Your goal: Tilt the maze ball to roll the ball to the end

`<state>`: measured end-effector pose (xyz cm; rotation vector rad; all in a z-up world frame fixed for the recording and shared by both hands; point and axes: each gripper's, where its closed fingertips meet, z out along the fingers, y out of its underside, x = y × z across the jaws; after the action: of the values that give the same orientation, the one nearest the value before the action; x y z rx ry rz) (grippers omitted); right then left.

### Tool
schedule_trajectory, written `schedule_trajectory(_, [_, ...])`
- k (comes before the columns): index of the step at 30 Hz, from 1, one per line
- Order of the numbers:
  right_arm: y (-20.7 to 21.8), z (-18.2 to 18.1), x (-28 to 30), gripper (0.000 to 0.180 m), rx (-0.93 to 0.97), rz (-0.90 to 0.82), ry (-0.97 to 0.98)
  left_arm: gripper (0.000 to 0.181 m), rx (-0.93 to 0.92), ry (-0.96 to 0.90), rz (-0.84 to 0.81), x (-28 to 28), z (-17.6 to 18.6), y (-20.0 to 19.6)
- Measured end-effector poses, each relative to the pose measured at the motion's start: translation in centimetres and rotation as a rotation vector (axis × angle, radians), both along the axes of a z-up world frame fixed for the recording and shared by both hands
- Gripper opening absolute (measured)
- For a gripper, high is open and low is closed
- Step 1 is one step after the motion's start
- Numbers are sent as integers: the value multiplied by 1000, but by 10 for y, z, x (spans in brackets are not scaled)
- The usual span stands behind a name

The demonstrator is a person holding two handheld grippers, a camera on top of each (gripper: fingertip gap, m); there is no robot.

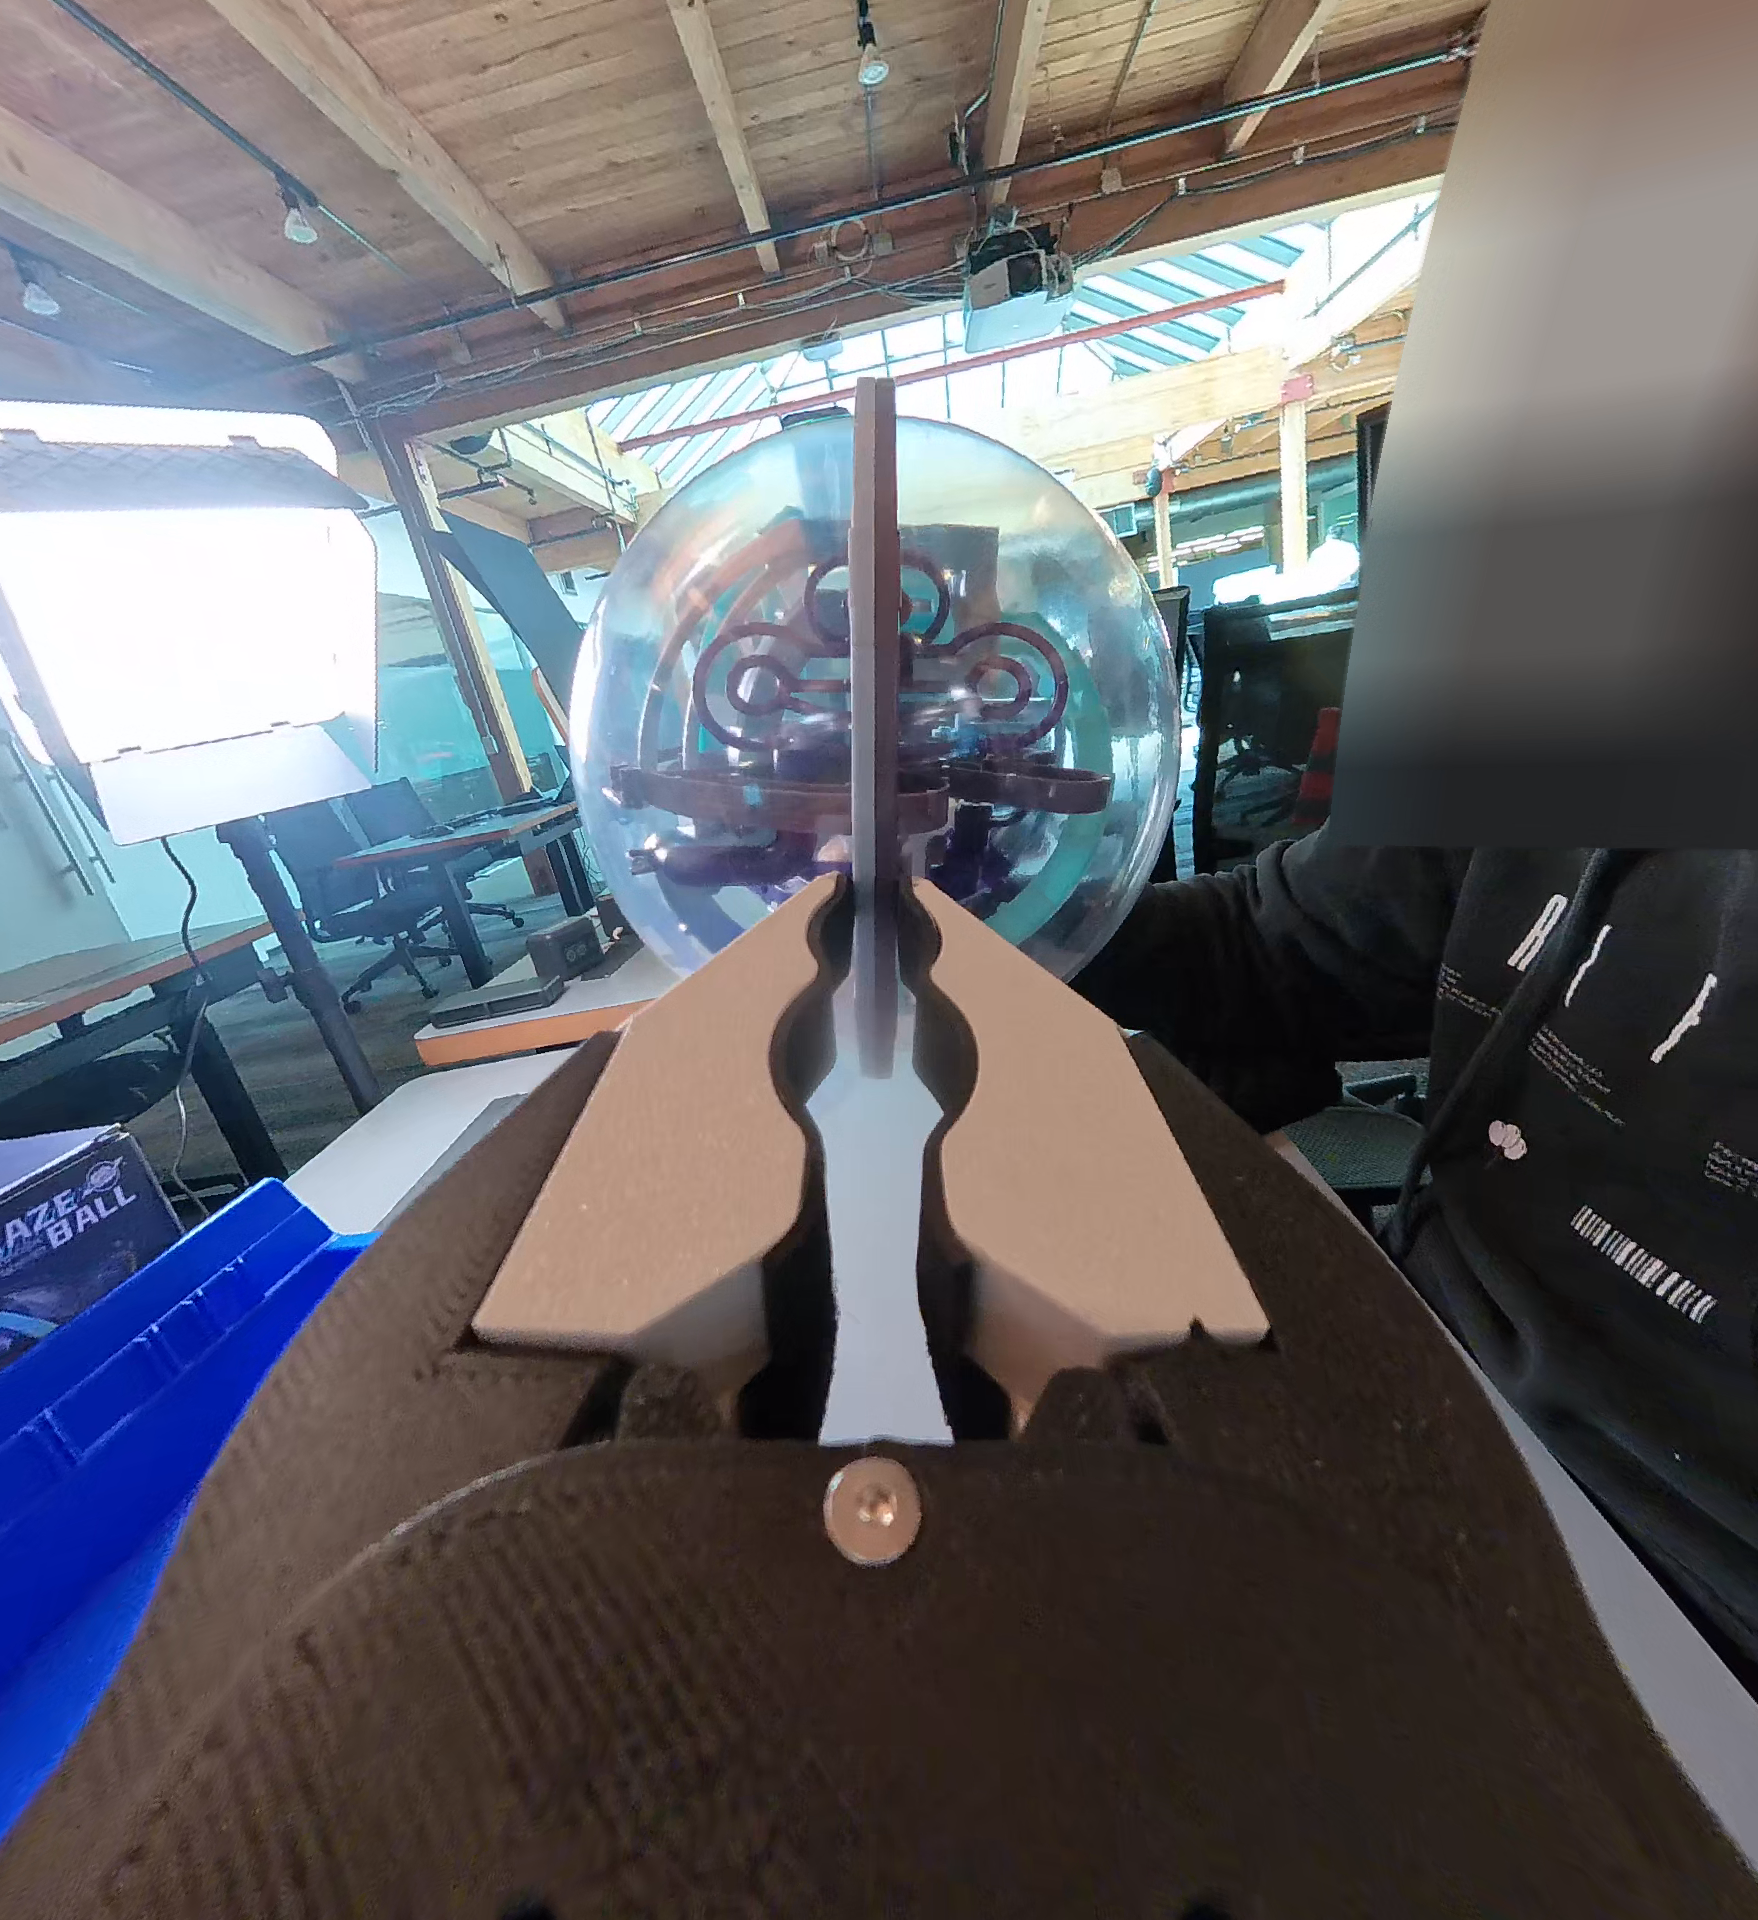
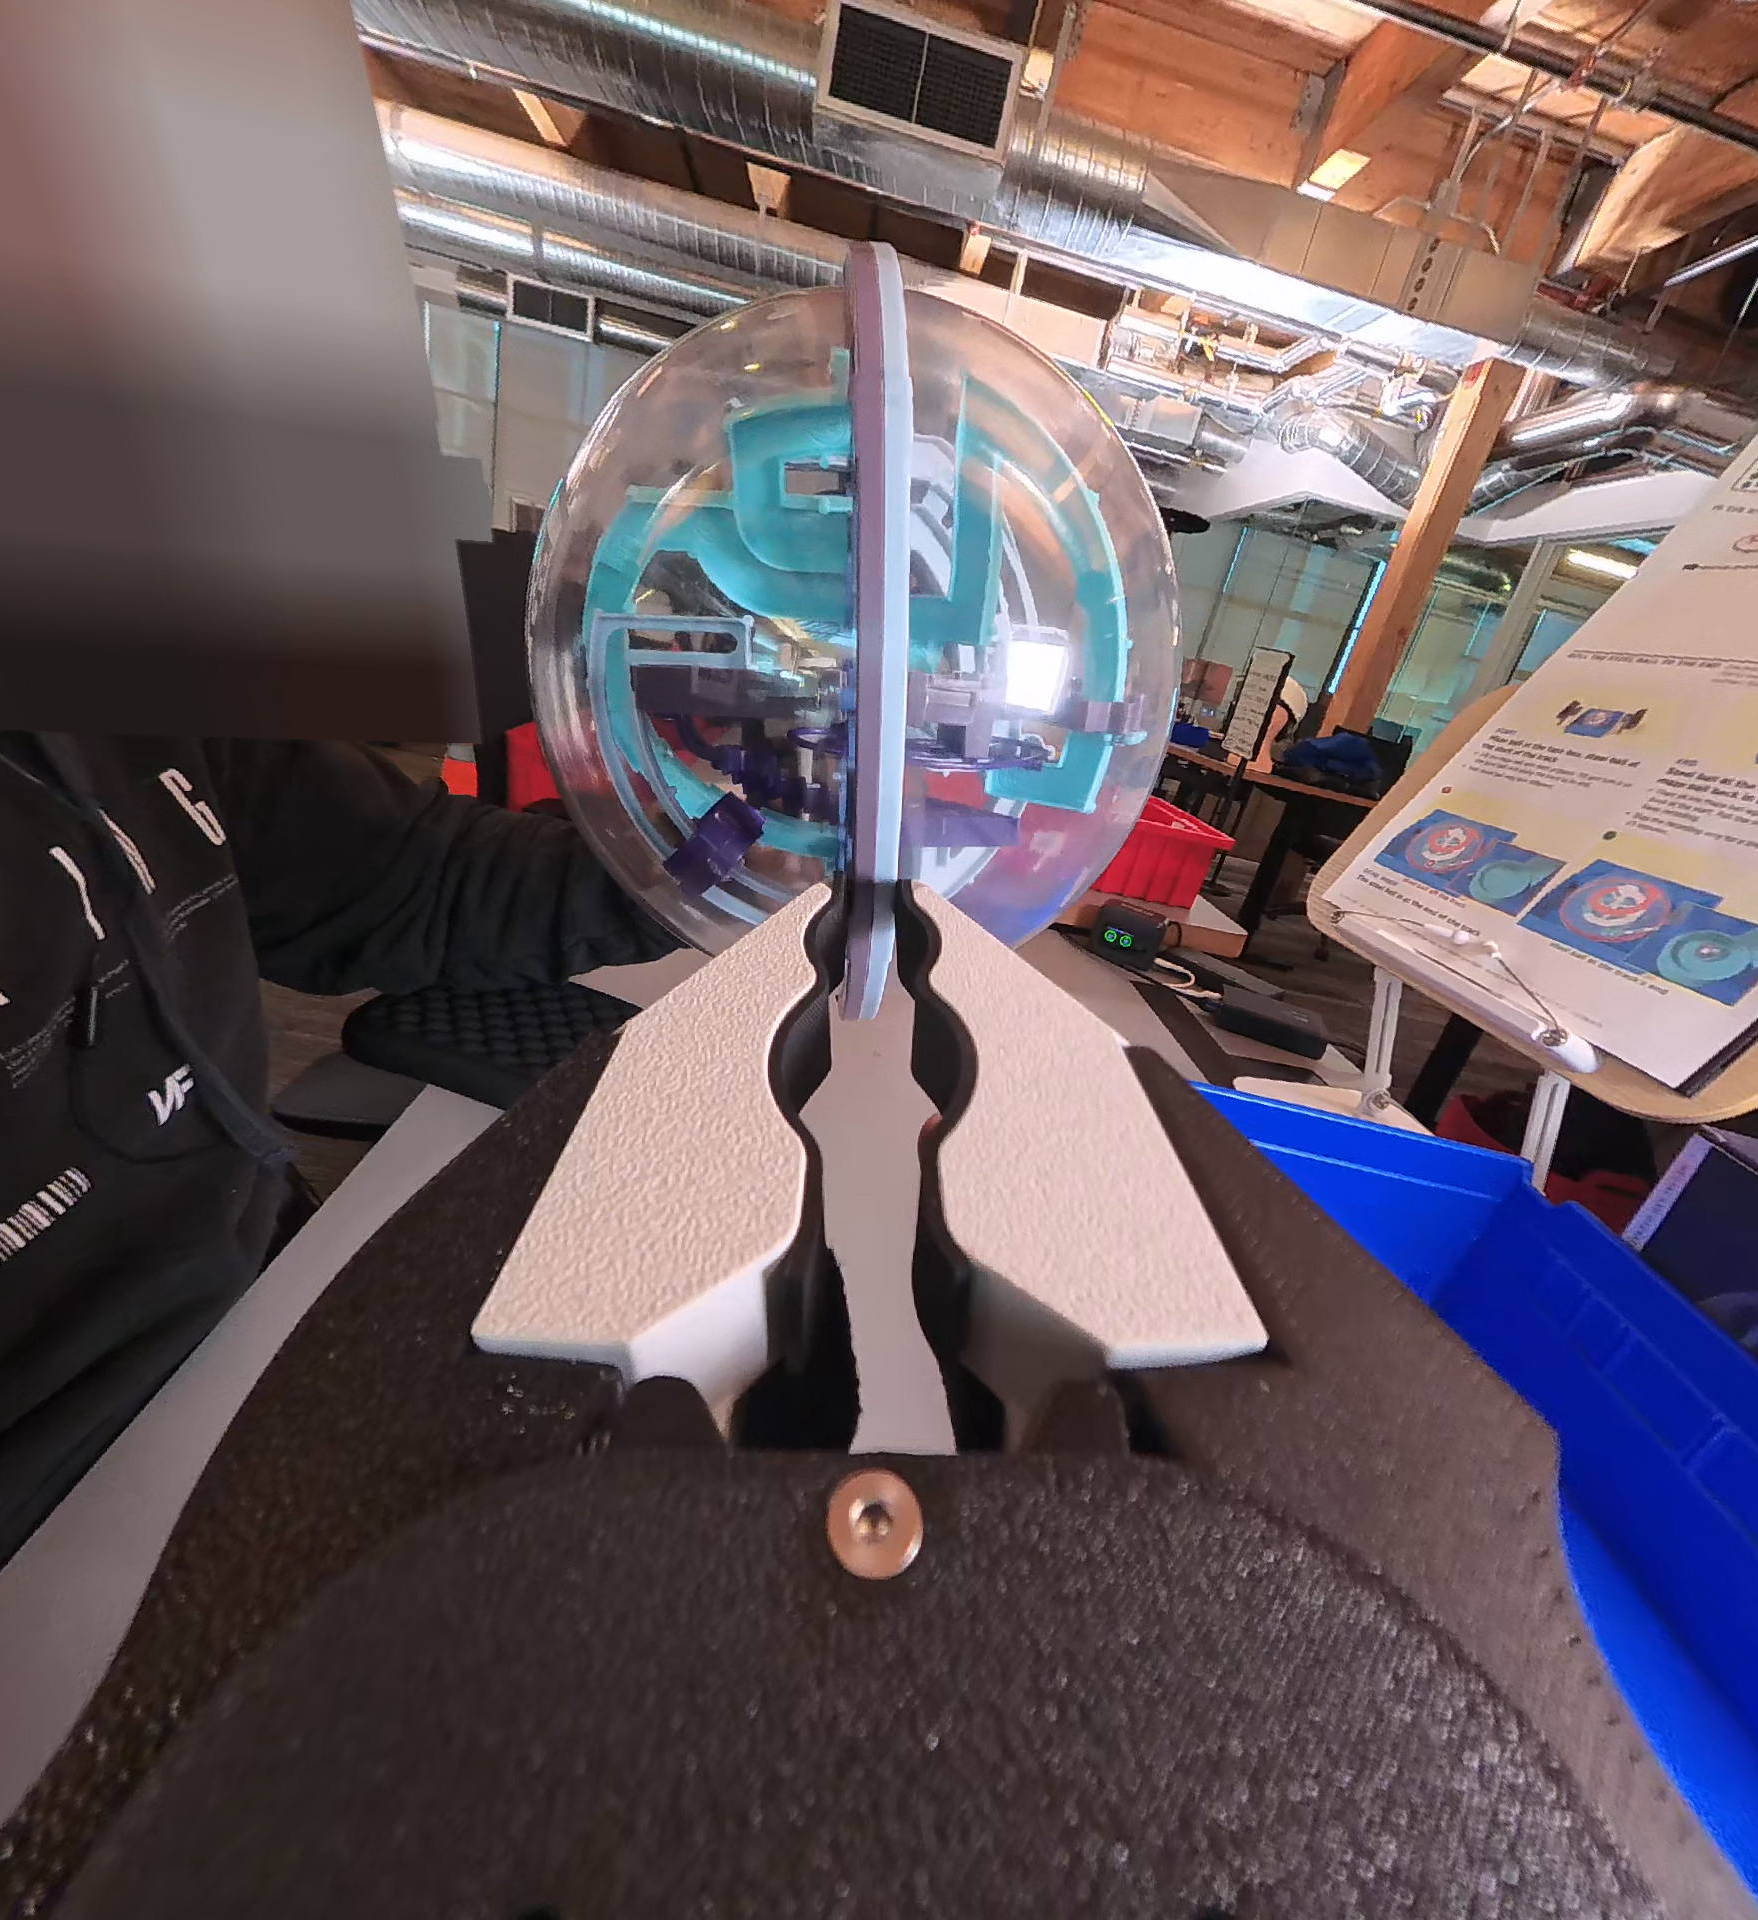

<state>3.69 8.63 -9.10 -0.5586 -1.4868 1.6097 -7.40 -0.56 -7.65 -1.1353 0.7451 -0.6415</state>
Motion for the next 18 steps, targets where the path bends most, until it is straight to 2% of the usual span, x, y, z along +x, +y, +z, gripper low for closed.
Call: schedule_trajectory(18, [2,-23,-8,7,-64,5,-77,7,-68,-59,0,-7,-11,2])
